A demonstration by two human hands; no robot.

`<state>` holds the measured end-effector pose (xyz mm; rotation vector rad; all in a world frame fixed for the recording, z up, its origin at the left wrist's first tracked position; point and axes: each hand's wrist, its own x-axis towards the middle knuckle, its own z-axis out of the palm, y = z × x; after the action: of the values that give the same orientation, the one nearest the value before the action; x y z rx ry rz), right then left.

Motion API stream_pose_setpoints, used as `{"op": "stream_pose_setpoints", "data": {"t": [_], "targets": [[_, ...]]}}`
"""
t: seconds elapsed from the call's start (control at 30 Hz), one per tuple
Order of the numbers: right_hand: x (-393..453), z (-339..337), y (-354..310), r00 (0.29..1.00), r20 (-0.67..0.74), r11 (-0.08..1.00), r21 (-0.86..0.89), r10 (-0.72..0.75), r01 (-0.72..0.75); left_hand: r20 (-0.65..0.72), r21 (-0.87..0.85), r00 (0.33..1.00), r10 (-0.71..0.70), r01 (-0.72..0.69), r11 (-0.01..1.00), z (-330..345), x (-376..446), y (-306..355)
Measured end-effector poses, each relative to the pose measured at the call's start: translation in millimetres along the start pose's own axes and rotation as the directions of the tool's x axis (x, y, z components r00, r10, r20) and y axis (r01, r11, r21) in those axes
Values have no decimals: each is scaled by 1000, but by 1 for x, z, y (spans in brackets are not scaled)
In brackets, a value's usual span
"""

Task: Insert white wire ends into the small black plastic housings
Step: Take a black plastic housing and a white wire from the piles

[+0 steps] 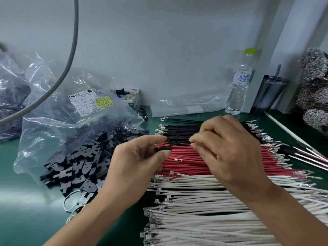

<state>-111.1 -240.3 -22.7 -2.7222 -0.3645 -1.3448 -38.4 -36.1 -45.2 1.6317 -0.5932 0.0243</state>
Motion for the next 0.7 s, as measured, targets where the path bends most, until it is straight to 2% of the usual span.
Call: {"op": "stream_pose_setpoints", "data": {"t": [0.07,0.13,0.2,0.33,0.47,0.7], "targets": [[-4,3,-1,985,165,998,32,46,-52,-34,-10,999,-25,24,1000,-5,2,-1],[-8,10,-3,929,341,986,33,144,-165,-50,-18,997,-52,51,999,-8,4,-2],[-10,15,-2,888,393,956,63,241,-288,-52,-39,996,-73,71,997,-10,5,-2],[-12,14,2,875,409,944,85,259,-320,-33,-105,991,-127,123,987,-12,4,-1],[-11,5,1,904,339,923,189,259,-335,-3,-192,984,-181,177,965,-12,5,1],[-4,-2,-14,960,201,903,344,198,-258,195,-367,949,-248,305,878,-11,4,4]]}}
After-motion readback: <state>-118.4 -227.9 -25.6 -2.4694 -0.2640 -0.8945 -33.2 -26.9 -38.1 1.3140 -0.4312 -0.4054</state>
